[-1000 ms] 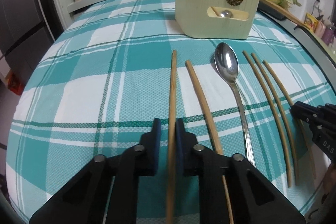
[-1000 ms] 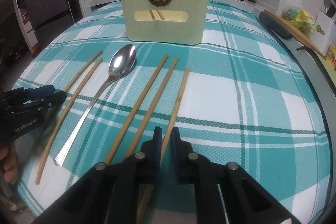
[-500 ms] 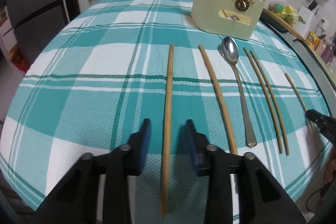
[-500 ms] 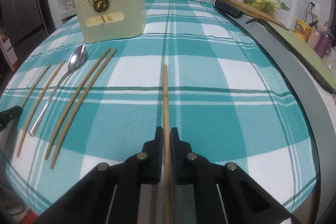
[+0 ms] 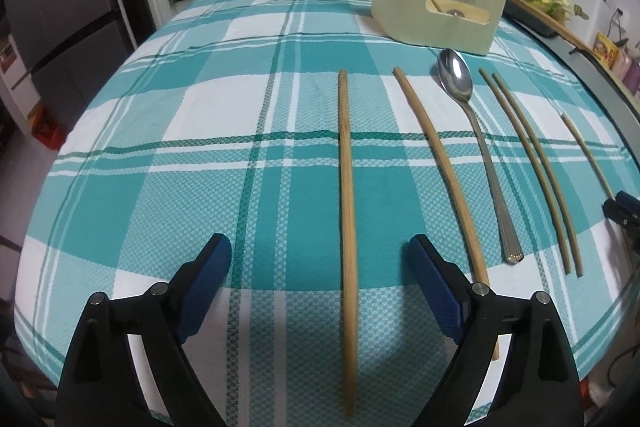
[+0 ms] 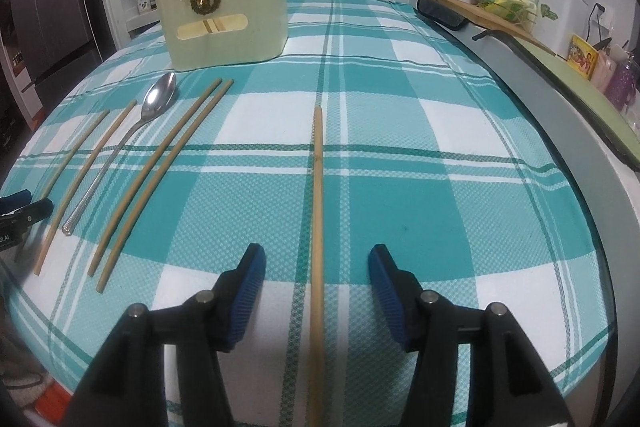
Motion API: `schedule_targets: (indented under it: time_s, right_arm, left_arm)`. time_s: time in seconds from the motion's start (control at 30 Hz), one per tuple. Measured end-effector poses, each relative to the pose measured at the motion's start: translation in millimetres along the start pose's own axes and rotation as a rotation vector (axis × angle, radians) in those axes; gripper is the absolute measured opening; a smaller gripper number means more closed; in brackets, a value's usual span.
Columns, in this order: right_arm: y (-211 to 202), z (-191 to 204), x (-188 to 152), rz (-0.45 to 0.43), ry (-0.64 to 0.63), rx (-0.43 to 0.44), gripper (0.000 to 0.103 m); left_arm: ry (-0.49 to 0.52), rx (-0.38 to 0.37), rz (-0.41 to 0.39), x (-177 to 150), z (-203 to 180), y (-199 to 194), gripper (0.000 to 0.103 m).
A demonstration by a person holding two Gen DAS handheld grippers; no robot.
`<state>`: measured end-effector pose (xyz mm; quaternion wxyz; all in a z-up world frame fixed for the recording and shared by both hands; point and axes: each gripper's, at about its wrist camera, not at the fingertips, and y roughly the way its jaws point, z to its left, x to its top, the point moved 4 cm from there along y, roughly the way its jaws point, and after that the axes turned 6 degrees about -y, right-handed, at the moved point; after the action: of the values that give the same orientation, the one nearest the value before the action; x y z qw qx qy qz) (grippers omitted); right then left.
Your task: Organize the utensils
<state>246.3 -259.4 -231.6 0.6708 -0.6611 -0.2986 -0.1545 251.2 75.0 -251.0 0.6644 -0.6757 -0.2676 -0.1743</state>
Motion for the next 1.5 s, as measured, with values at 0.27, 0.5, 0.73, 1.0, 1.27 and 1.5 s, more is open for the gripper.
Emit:
schedule_targets:
  time_s: [0.27,0.5,0.73,1.0,1.27,1.5]
  right_arm:
    - [0.3,1.4,-1.6,-0.027,-0.005,-0.001,0.060]
    - [0.8,2.5,-1.0,-0.028,-0.002,-0.010,0.061]
    - [1.2,2.1,0.3,-0.010,0.001,-0.010,0.061]
    - [2.7,2.5,1.3,0.009,0.005,-0.012,0.061]
    - [6.3,0.5,8.2,0.072,-0.032,0.036,0.062]
    - [16.3,-9.0,33.5,0.154,-0.020,0.198,0.055]
  left_arm:
    - [0.005,-0.001,0.005,-1.7,2.4,2.5,0.102]
    - [0.007,-0.003,-0.014,-3.0,2.2,1.9,0.102]
    - [0.005,-0.006,-0.023,-3.3,2.0,1.2,0.102]
    - [0.003,-0.015,-0.022,-3.7,3.1,0.7,0.102]
    - [0.065,-0.048,-0.023,31.1,4.2,-11.4,0.101]
    - [0.062,-0.154,0.088,75.3,3.4,20.0,0.093]
